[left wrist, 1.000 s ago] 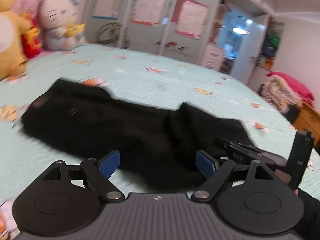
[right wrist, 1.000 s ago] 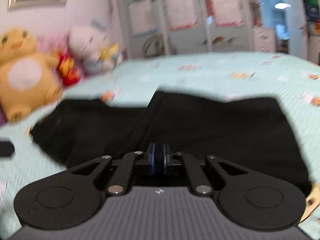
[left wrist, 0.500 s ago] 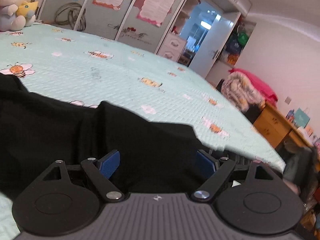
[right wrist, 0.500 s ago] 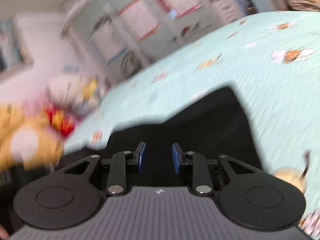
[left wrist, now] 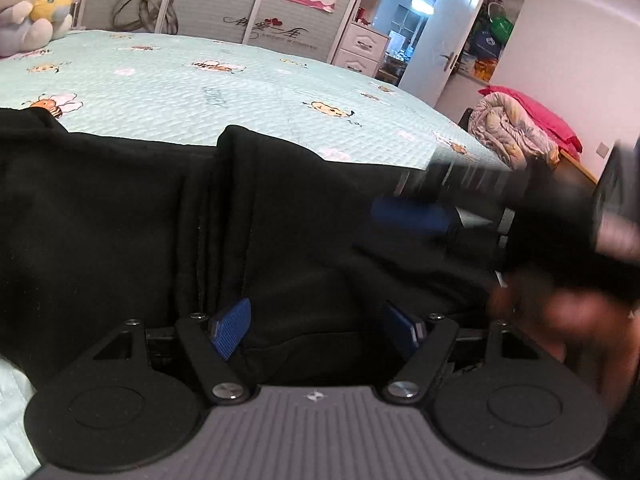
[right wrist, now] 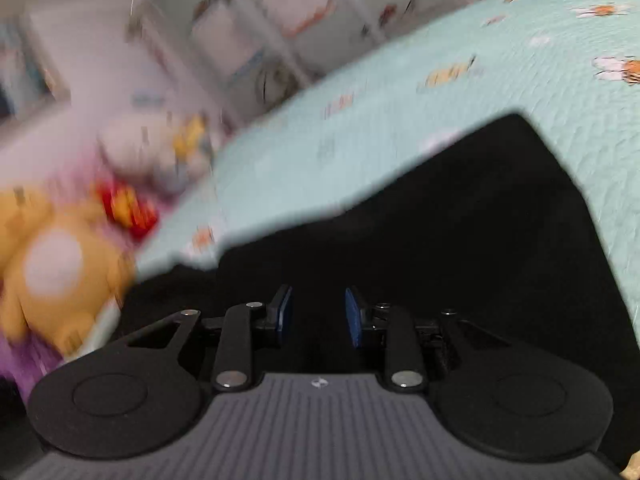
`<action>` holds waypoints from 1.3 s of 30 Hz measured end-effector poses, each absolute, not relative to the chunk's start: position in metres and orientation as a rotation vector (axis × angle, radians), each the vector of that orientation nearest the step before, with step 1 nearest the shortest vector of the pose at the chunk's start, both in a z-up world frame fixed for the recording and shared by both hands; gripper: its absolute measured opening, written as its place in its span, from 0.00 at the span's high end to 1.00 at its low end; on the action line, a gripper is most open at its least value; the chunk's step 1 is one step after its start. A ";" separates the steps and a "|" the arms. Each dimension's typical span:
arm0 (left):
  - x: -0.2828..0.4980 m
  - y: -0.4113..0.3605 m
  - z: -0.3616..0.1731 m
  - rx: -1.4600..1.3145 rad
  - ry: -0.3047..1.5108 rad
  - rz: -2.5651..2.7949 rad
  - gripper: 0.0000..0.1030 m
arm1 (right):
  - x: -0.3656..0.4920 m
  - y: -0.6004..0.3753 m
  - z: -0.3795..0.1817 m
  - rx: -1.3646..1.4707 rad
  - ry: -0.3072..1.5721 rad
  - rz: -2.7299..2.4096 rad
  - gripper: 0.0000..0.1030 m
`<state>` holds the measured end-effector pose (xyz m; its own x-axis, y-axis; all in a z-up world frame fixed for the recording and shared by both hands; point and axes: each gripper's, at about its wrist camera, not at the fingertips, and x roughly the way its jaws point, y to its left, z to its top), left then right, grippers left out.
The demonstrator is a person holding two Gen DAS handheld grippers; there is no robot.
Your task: Fold clothes
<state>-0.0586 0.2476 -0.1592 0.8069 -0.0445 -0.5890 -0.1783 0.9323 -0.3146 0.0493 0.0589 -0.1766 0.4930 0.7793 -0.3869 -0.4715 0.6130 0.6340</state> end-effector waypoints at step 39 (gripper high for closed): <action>0.027 0.328 -0.137 -0.536 0.628 0.071 0.87 | 0.055 -0.073 -0.243 0.789 0.705 0.604 0.42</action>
